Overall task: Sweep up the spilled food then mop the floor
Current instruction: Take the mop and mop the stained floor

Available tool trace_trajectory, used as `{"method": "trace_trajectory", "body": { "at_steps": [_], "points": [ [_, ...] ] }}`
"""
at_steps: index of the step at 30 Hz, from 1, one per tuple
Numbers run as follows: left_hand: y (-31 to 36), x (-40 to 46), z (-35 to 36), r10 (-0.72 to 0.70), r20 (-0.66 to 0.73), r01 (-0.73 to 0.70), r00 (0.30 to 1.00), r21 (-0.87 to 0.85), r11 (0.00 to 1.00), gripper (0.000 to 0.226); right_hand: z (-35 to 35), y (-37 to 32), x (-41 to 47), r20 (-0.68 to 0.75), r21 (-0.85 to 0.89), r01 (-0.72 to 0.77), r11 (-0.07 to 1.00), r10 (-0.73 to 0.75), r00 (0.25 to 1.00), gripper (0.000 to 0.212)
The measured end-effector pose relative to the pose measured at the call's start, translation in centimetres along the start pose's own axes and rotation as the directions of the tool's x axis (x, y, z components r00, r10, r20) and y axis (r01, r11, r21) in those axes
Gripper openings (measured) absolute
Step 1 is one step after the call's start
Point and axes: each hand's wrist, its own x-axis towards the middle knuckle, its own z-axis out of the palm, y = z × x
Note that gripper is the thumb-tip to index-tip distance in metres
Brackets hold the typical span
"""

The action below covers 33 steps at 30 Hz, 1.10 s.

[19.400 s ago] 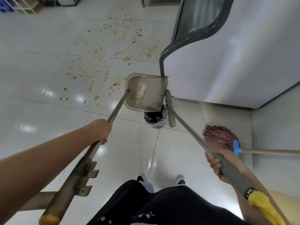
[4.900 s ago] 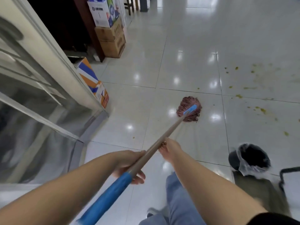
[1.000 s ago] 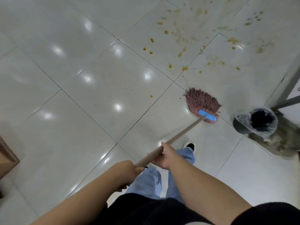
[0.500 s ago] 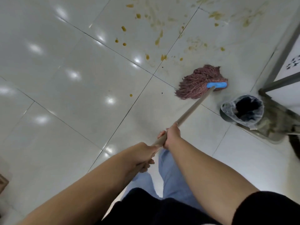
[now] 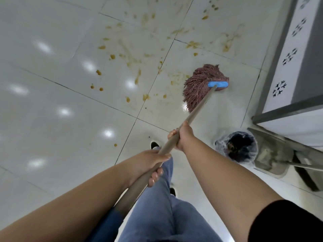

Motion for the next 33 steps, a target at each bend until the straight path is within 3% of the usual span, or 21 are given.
{"method": "trace_trajectory", "body": {
  "at_steps": [4,8,12,18,26,30,33],
  "points": [
    [10.3,3.3,0.6,-0.03,0.039,0.033,0.999,-0.062,0.998,0.025,3.8,-9.8,1.9,0.0,-0.011,0.088,0.996,-0.088,0.996,0.044],
    [20.1,6.0,1.2,0.01,0.157,0.007,0.987,-0.109,0.994,0.023,7.3,-19.5,2.9,-0.104,-0.073,0.116,0.991,-0.123,0.987,0.034],
    [28.3,7.3,3.3,-0.012,0.133,0.026,0.991,-0.106,0.994,0.023,9.5,-25.5,2.1,-0.112,-0.231,0.13,0.964,-0.159,0.981,0.032],
    [39.2,9.5,6.4,-0.015,0.078,0.022,0.997,-0.089,0.996,0.028,11.7,-36.1,2.9,-0.099,-0.162,0.125,0.979,-0.142,0.985,0.029],
    [59.9,18.5,12.2,0.049,0.009,-0.048,0.999,-0.089,0.995,0.029,15.2,-59.2,8.8,-0.066,-0.193,0.185,0.964,-0.201,0.977,0.023],
    [69.4,23.7,14.3,0.047,0.061,-0.046,0.997,-0.011,0.999,0.03,16.7,-69.8,12.1,-0.091,-0.19,0.186,0.964,-0.206,0.974,0.025],
    [75.3,26.9,14.2,0.051,0.002,-0.051,0.999,0.108,0.993,0.031,18.5,-75.3,14.0,-0.081,-0.198,0.158,0.967,-0.177,0.981,0.029]
  ]
}}
